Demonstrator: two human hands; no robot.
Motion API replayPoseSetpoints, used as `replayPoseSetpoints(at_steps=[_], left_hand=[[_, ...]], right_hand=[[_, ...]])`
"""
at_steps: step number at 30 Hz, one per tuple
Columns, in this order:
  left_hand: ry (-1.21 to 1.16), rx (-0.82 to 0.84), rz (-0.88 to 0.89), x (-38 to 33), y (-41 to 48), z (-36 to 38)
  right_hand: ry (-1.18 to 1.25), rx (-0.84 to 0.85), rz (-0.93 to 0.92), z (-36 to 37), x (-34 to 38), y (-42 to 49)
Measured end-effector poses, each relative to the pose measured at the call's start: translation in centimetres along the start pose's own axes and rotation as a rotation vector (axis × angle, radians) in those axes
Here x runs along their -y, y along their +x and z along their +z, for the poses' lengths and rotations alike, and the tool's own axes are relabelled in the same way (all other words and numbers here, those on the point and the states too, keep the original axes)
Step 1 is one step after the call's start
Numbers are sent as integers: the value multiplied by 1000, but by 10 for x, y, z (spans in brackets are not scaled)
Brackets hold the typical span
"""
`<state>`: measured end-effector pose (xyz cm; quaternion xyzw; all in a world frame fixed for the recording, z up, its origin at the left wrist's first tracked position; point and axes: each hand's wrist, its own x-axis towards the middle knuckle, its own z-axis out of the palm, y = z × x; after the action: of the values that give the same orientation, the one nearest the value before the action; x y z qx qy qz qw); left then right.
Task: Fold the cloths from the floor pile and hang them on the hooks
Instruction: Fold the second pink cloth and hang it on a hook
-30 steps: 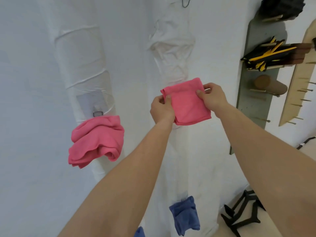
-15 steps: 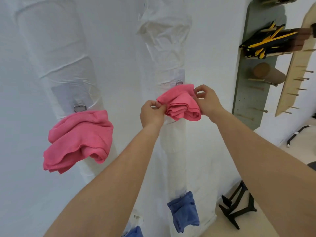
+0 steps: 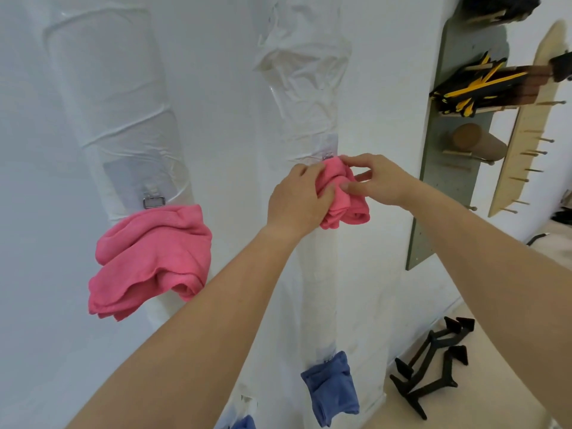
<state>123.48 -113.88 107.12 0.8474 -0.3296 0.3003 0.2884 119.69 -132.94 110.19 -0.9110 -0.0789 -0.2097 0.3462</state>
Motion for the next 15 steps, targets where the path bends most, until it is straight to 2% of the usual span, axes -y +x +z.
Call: replayPoseSetpoints(at_steps=[3,6,9,11,13,15], left_hand=[[126,54,31,6,0,10],[163,85,7,7,-3,18],[270,53,26,7,-6,18],[378,9,76,6,-6,16],[380,15,92,4,-4,17],[195,47,-4,3,2,15]], right_hand=[[-97,0,32,7,-8,2],[-42,-77,67,20,-16,-3],[0,-115,79,29,-15,-12],[-68,-119,61,29,-12,-13],[-207,-111,56,25,-7,-10],[-254,-106,47,23,0,-7]])
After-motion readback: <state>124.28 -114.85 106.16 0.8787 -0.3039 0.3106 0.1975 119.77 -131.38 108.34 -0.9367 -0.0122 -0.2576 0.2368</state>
